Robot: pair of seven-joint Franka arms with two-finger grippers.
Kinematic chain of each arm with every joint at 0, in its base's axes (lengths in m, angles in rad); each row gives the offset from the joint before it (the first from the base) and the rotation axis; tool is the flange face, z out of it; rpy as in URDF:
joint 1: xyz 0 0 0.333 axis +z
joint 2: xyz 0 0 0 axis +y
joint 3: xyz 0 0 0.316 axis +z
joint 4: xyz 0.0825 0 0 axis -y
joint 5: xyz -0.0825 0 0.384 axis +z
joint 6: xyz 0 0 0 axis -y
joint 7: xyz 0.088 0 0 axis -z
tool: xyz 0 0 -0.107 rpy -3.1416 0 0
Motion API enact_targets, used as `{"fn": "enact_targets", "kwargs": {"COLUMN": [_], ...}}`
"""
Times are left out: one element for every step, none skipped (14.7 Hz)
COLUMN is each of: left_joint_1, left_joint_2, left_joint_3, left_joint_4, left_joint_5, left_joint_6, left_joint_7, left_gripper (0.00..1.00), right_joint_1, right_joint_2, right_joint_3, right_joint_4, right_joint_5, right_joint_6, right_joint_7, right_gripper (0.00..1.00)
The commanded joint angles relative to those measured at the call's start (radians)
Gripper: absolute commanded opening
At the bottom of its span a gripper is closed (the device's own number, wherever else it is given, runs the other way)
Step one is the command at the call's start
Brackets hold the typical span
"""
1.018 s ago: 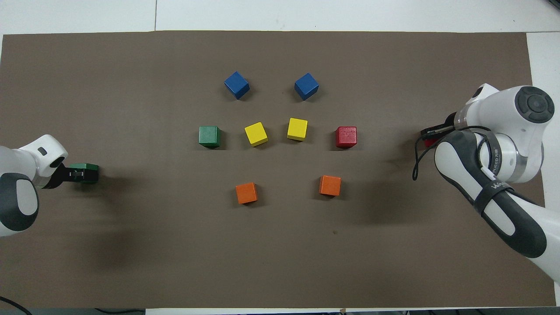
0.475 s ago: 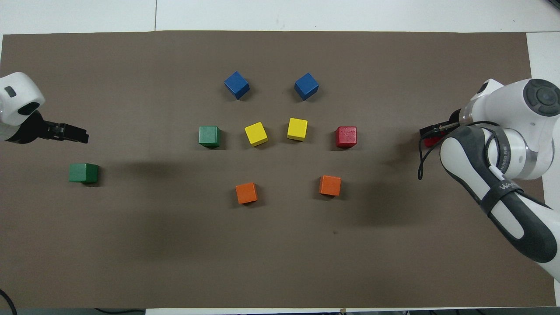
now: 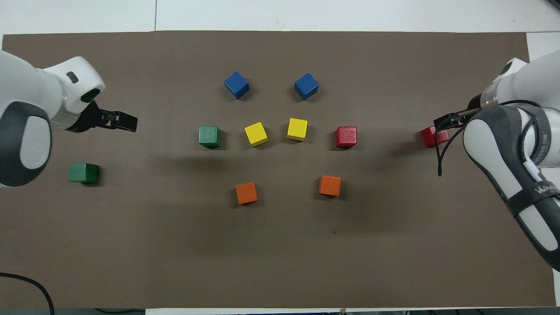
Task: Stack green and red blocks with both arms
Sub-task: 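Reach the second green cube with the left gripper while the right gripper reaches red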
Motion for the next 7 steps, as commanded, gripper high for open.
{"fn": "enact_targets", "kwargs": {"left_joint_1": [-0.057,-0.072,-0.081,-0.089,-0.097,-0.107,-0.117], "left_joint_2": [0.064,0.079,0.098,0.102,0.121,0.133,0.151], "left_joint_3": [0.017,0.017,0.017,0.017,0.017,0.017,0.017], "left_joint_4": [0.019,0.009,0.008,0.008,0.008,0.008,0.008], "left_joint_5": [-0.023,-0.023,-0.023,-0.023,-0.023,-0.023,-0.023], "left_joint_6": [0.05,0.083,0.1,0.111,0.129,0.146,0.163], "left_joint_7": [-0.005,-0.022,-0.027,-0.029,-0.03,-0.036,-0.042], "left_gripper": [1.0,1.0,1.0,1.0,1.0,1.0,1.0], "right_joint_1": [0.111,0.15,0.183,0.209,0.229,0.244,0.267], "right_joint_2": [0.031,0.039,0.044,0.053,0.07,0.083,0.096], "right_joint_3": [0.005,0.005,0.005,0.005,0.005,0.005,0.005], "right_joint_4": [0.072,0.078,0.078,0.077,0.075,0.071,0.071], "right_joint_5": [-0.011,-0.013,-0.013,-0.011,-0.011,-0.005,-0.005], "right_joint_6": [-0.038,-0.032,-0.02,-0.005,0.024,0.047,0.069], "right_joint_7": [0.145,0.194,0.217,0.245,0.292,0.337,0.398], "right_gripper": [1.0,1.0,1.0,1.0,1.0,1.0,1.0]}}
